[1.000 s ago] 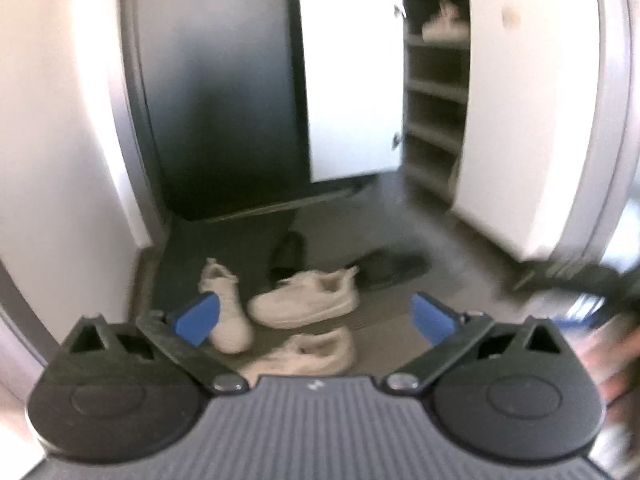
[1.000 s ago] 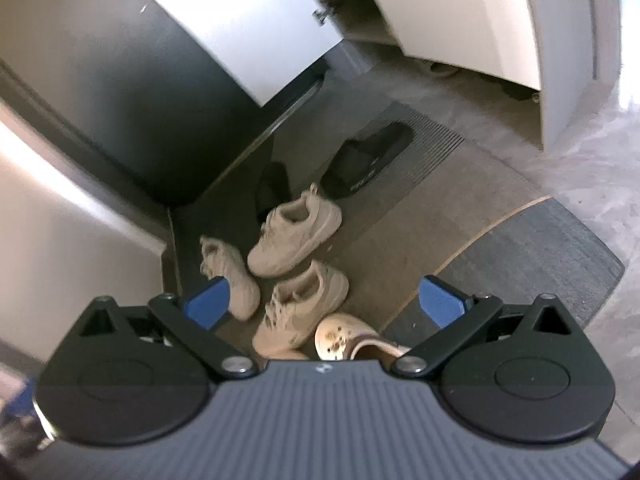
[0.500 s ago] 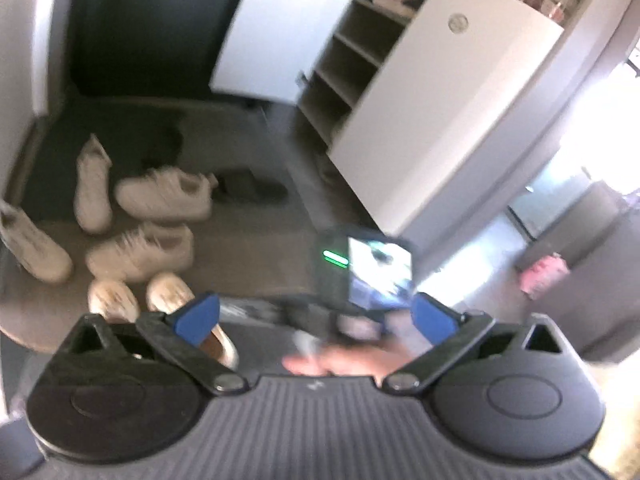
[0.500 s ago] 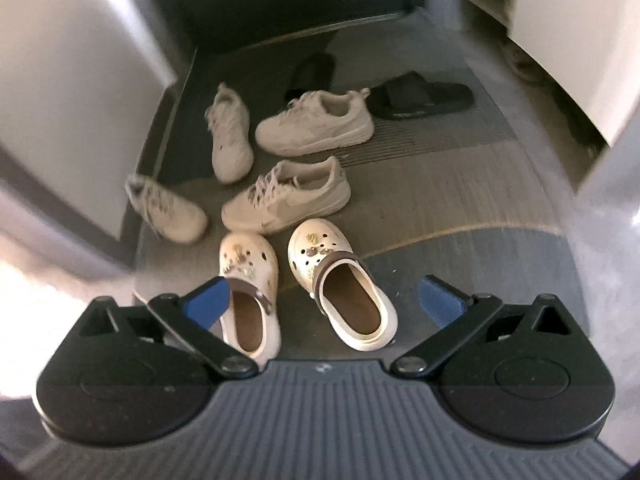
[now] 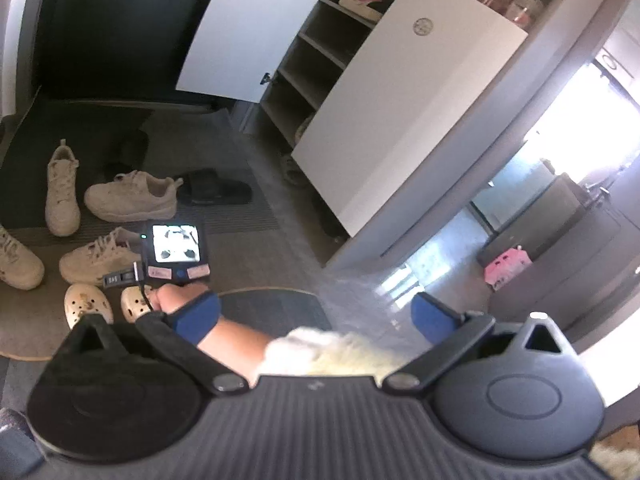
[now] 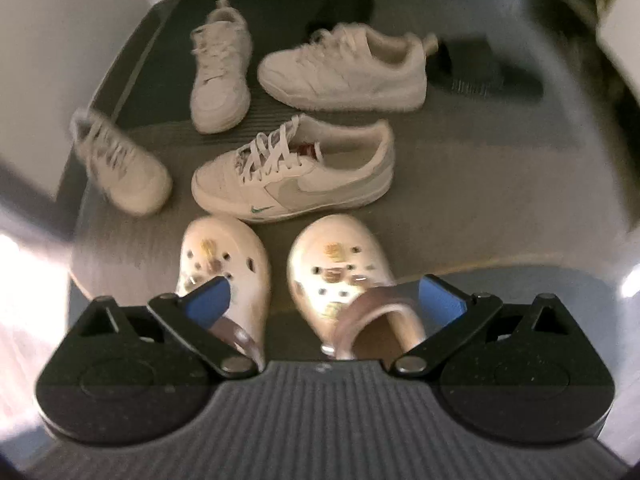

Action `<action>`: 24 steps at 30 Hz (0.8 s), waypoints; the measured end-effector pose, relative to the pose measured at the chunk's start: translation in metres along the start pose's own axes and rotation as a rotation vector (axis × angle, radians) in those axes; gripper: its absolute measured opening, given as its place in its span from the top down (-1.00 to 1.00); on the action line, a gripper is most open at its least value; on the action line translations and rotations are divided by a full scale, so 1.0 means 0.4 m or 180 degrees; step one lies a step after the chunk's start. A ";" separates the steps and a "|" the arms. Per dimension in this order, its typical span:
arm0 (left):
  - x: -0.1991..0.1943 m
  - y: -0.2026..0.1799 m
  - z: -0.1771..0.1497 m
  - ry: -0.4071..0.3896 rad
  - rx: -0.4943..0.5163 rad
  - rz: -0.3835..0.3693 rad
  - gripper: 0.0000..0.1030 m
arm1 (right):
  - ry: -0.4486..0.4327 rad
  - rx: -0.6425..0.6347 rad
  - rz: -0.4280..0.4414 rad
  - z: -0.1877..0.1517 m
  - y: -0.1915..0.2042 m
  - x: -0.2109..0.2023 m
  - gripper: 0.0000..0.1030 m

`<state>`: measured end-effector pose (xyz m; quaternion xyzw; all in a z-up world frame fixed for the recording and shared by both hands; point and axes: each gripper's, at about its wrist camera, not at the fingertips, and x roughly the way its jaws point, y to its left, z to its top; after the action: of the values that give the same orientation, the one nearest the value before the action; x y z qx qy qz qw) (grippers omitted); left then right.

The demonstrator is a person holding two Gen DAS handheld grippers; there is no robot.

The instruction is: Organize scattered shoes

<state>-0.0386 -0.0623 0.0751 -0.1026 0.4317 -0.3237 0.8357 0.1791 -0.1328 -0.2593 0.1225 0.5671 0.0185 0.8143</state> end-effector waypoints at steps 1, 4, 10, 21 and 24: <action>-0.003 0.007 0.004 -0.0006 -0.0015 0.0006 -1.00 | 0.0021 0.0020 0.0025 -0.007 -0.005 0.018 -1.00; -0.020 0.032 0.018 -0.0044 -0.0086 0.0010 -1.00 | 0.0068 -0.0068 0.0057 -0.012 -0.025 0.056 -1.00; -0.006 0.084 0.037 0.0076 -0.0256 0.0119 -1.00 | 0.0168 -0.0128 0.0175 -0.036 -0.056 0.146 -1.00; 0.003 0.099 0.030 0.0064 -0.0269 0.0108 -1.00 | 0.0331 0.0606 0.0736 -0.019 -0.185 0.188 -1.00; 0.002 0.095 0.032 0.0045 -0.0260 0.0119 -1.00 | 0.0448 0.0784 0.0875 -0.018 -0.215 0.200 -1.00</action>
<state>-0.0108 -0.0349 0.0650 -0.1263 0.4522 -0.2909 0.8336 0.1915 -0.2014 -0.3540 0.2959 0.5986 0.0685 0.7412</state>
